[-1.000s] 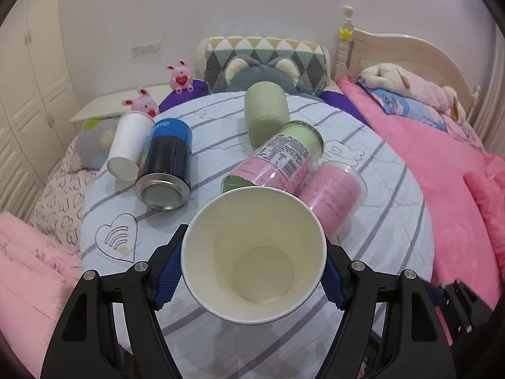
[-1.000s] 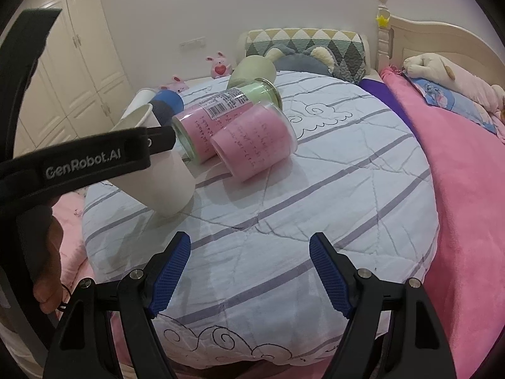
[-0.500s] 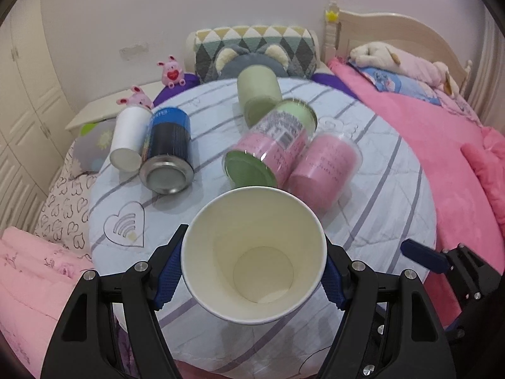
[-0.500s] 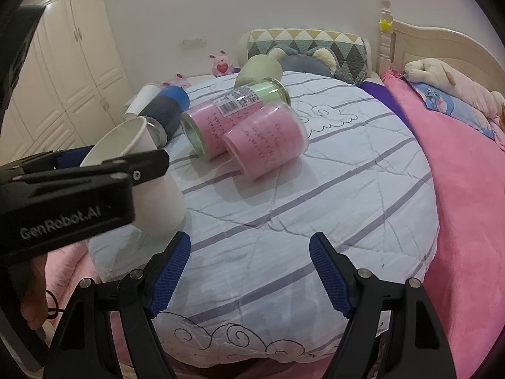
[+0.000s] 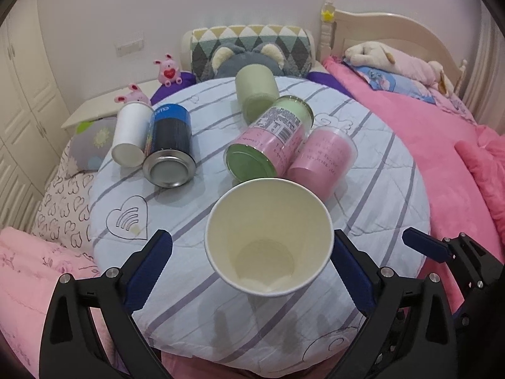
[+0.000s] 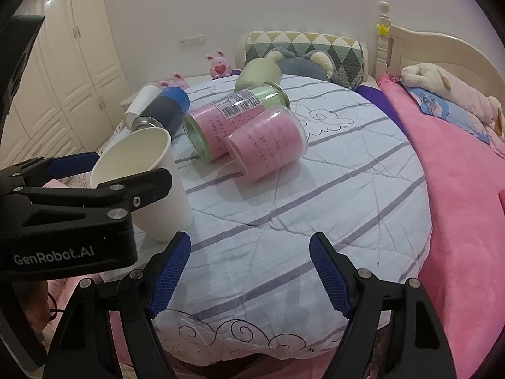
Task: Flip cup upright
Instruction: 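Lower the upright cup onto the table and open the right gripper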
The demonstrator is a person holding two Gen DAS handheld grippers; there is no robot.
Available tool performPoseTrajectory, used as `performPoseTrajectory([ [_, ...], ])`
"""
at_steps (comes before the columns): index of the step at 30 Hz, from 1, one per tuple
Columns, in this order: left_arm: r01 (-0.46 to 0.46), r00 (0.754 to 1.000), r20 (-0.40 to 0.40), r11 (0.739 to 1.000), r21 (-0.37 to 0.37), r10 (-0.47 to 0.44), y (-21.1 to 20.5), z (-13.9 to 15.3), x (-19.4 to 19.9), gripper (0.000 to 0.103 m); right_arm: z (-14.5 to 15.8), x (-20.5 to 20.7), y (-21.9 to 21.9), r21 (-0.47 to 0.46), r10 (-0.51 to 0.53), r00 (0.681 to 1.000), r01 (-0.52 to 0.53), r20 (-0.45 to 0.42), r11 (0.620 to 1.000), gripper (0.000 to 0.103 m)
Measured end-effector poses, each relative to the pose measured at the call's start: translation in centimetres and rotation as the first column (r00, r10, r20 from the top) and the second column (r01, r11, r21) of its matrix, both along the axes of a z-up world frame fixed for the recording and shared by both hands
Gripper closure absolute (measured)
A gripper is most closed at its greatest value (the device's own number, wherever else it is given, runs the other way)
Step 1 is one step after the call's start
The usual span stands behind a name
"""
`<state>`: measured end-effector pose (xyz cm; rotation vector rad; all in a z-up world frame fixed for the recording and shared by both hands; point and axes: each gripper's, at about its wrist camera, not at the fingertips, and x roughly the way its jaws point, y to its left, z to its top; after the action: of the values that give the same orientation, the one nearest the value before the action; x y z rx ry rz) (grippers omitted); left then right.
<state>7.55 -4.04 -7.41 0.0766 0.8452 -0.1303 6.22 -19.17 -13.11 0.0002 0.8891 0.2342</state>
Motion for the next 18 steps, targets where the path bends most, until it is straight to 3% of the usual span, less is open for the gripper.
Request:
performPoseTrajectory([
  [18, -0.032, 0.986, 0.160, 0.999, -0.031, 0.037, 4.3, 3.2, -4.7, 0.001, 2.6, -2.1, 1.5, -0.020, -0.002, 0.997, 0.004, 0.078, 1.000, 0.024],
])
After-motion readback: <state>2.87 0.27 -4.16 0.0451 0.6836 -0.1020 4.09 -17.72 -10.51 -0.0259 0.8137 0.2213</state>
